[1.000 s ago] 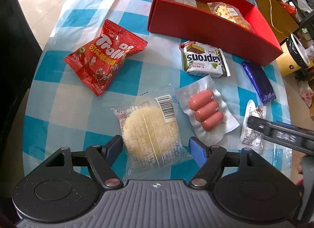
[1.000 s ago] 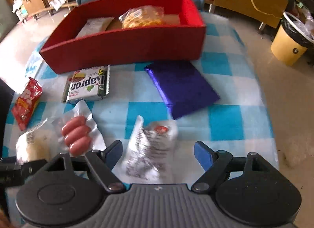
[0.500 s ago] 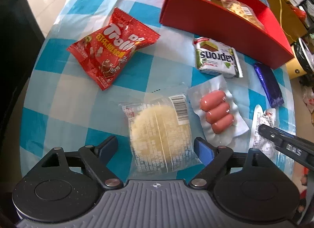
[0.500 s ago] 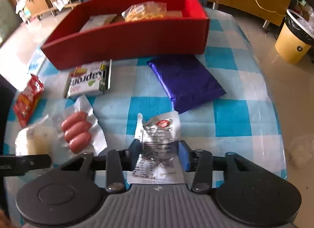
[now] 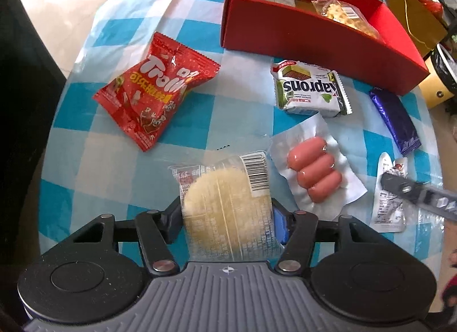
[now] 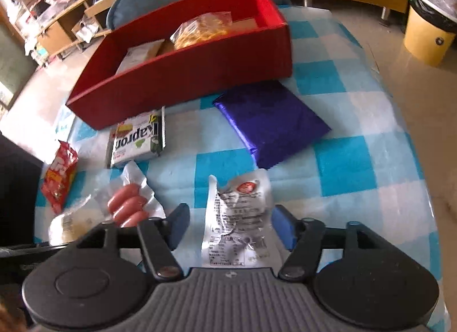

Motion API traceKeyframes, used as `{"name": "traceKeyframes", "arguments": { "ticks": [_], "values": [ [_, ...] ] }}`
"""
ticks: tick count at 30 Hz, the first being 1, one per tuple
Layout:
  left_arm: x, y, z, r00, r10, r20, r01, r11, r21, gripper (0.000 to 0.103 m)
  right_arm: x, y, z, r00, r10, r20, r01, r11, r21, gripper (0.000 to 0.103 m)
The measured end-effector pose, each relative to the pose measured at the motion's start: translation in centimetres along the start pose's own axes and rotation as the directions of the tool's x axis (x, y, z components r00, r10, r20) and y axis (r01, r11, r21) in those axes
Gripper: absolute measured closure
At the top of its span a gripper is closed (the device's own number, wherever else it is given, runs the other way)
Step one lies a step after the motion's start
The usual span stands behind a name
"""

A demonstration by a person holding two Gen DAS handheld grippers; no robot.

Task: Organize snacks
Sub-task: 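Lift and carry the cake and white packet with both tools over the box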

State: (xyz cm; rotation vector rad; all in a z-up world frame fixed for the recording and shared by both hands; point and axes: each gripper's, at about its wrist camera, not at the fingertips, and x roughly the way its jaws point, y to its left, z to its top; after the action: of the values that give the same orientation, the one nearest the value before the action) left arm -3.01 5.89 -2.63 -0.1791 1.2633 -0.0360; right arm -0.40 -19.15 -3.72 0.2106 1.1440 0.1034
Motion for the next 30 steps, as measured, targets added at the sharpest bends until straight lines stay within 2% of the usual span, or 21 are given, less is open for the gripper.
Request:
{"name": "traceKeyframes", "arguments": {
  "ticks": [3,5,6,7,8,9,11,12,14,16,19,30],
  "values": [
    [0.1,-0.1,-0.3,1.000,0.006,0.000,-0.006,1.000,0.026,0.035,0.7,1.0,-0.3,1.000,-0.018,0.006,0.018,0.999,-0.050,0.025],
    [0.2,-0.3,-0.3,1.000,0.011,0.004,-0.011,0.999,0.039,0.034,0.8,1.6,-0.7,0.999,-0.043,0.008,0.044,0.995,-0.086,0.025],
    [0.4,-0.4,-0.3,1.000,0.014,0.006,-0.014,0.999,0.046,0.032,0.9,1.9,-0.8,0.998,-0.061,0.009,0.062,0.991,-0.115,0.027],
    [0.6,-0.5,-0.2,1.000,0.021,0.007,-0.021,0.998,0.056,0.025,1.0,2.2,-1.0,0.996,-0.085,0.011,0.085,0.986,-0.142,0.029],
    [0.9,-0.6,-0.2,1.000,0.028,0.005,-0.028,0.997,0.066,0.016,0.9,2.4,-1.0,0.994,-0.111,0.017,0.112,0.981,-0.157,0.040],
    [1.0,-0.7,-0.3,1.000,0.015,0.001,-0.015,0.996,0.082,0.012,0.8,2.1,-0.9,0.993,-0.117,0.020,0.119,0.981,-0.152,0.048],
    [1.3,-1.3,-0.5,1.000,0.016,-0.002,-0.015,0.993,0.115,0.008,0.4,1.2,-0.8,0.996,-0.093,0.019,0.094,0.988,-0.122,0.052],
    [1.2,-1.5,-0.6,1.000,0.028,0.003,-0.028,0.992,0.124,0.010,0.2,1.1,-0.8,0.995,-0.097,0.022,0.099,0.987,-0.125,0.053],
    [0.7,-1.6,-0.7,0.999,0.048,0.018,-0.050,0.990,0.130,0.027,0.0,1.1,-1.1,0.993,-0.114,0.033,0.117,0.983,-0.141,0.053],
    [0.1,-1.0,-0.4,1.000,0.017,0.016,-0.019,0.995,0.101,0.036,-0.6,1.0,-1.2,0.994,-0.100,0.042,0.105,0.985,-0.139,0.054],
    [-0.2,-0.2,-0.1,0.999,-0.032,-0.008,0.033,0.998,0.046,0.037,-1.8,0.8,-0.9,0.993,-0.091,0.079,0.100,0.987,-0.129,0.054],
    [-1.8,-0.2,0.1,0.997,-0.040,0.065,0.035,0.997,0.070,0.037,-3.6,1.8,0.0,0.989,-0.030,0.144,0.049,0.990,-0.133,0.054]
  ]
}}
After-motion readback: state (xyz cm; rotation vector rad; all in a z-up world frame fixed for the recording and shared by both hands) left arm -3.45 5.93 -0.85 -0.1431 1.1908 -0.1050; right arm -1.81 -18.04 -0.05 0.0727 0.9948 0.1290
